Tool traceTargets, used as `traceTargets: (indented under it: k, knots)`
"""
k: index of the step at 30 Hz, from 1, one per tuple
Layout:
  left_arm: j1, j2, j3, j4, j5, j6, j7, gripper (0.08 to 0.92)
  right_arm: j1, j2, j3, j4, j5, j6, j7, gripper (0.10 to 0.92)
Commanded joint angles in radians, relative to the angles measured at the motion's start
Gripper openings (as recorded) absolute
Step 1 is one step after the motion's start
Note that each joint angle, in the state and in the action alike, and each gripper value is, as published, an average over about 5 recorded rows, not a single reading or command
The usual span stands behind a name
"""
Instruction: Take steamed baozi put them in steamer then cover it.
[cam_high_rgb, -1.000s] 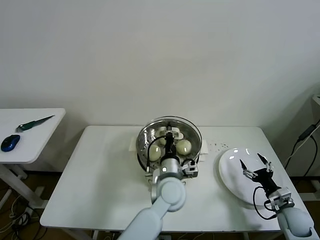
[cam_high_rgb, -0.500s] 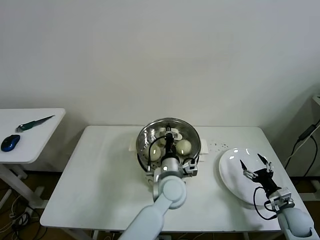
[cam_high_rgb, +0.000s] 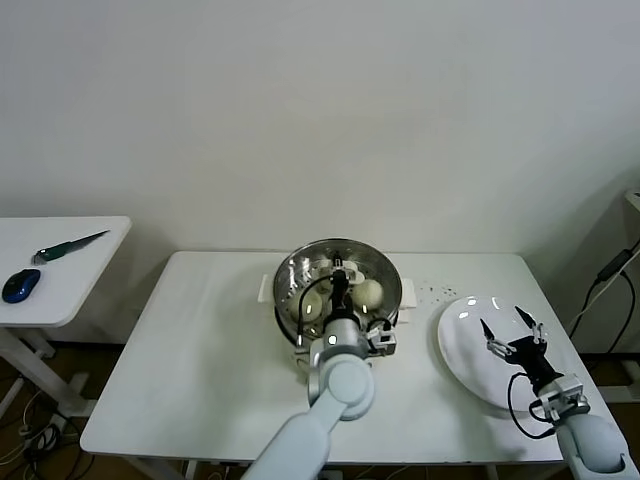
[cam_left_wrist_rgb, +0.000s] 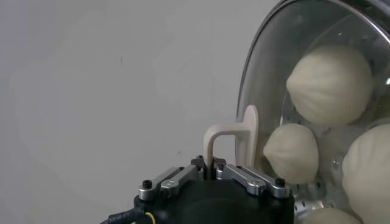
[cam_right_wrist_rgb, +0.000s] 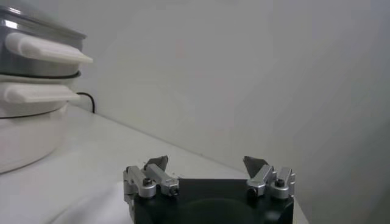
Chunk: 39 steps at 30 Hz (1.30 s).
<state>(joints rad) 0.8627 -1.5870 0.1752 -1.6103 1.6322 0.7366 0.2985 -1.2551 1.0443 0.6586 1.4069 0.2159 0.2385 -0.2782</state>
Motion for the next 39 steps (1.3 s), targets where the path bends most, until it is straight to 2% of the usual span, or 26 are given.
traceTargets:
  k: [1, 12, 15, 21, 33, 36, 39]
  knots:
    - [0.003, -0.002, -0.004, 0.013, -0.003, 0.049, -0.017, 0.147, 0.001, 0.001, 0.001, 0.0, -0.002, 0.002, -0.003, 0.823]
    - [0.023, 0.012, 0.005, -0.026, -0.006, 0.049, -0.015, 0.148, 0.001, -0.001, 0.006, 0.0, -0.004, 0.0, -0.006, 0.823]
    - [0.034, 0.028, 0.011, -0.064, -0.006, 0.049, -0.001, 0.189, 0.001, -0.003, 0.008, 0.001, -0.004, -0.003, -0.006, 0.823]
    - [0.059, 0.055, 0.011, -0.16, -0.005, 0.049, 0.03, 0.36, -0.004, -0.005, 0.012, 0.017, -0.004, -0.035, 0.006, 0.823]
    - [0.173, 0.178, 0.014, -0.384, -0.056, 0.048, 0.052, 0.707, -0.016, -0.014, 0.032, 0.083, -0.012, -0.15, 0.044, 0.823]
    - [0.224, 0.217, -0.02, -0.437, -0.123, 0.04, 0.025, 0.783, -0.027, -0.012, 0.039, 0.106, -0.002, -0.16, 0.038, 0.823]
    - [0.295, 0.242, -0.097, -0.495, -0.246, -0.027, -0.052, 0.817, -0.036, -0.005, 0.046, 0.123, 0.023, -0.164, 0.037, 0.823]
